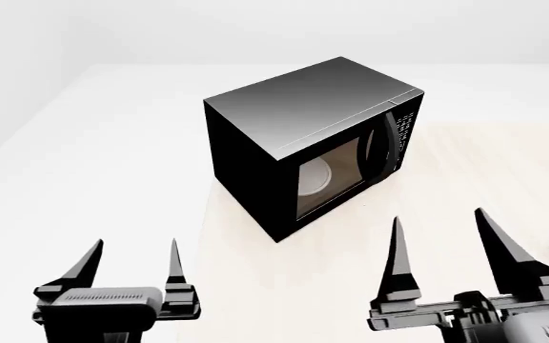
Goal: Close the microwave.
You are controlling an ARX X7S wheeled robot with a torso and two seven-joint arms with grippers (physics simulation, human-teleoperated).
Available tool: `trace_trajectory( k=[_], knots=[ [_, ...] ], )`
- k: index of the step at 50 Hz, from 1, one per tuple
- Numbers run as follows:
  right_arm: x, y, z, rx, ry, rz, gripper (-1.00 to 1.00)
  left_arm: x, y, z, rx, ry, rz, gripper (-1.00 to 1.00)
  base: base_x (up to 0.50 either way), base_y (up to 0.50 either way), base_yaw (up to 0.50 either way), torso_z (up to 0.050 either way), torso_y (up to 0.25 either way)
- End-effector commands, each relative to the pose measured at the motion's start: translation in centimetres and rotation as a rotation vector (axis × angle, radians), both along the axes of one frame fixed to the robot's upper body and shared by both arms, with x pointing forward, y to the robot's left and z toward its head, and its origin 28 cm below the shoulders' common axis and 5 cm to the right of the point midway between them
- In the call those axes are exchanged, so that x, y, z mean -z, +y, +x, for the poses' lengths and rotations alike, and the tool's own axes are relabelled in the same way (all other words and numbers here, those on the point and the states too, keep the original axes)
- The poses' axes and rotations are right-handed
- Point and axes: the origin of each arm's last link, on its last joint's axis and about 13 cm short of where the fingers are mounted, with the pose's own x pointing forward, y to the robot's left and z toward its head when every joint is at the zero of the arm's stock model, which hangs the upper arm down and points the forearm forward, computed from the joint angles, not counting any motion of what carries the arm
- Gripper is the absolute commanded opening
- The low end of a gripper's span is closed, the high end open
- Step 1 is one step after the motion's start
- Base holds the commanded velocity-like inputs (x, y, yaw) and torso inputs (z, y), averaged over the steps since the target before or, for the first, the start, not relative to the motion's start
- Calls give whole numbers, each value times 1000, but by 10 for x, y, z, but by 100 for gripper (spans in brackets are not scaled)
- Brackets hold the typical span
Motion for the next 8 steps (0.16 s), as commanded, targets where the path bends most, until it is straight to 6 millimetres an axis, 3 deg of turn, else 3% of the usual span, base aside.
trace_trajectory(
  k=[1,5,8],
  knots=[
    [-13,5,-8,14,-77,20,100,-3,0,-2,2,-10,-3,100,0,0,0,0,0],
    [-8,3,-5,19,-98,28,100,-3,0,-3,3,-14,-4,100,0,0,0,0,0],
    [11,-6,6,30,-117,23,100,-5,0,-3,4,-19,-5,100,0,0,0,0,0]
  ],
)
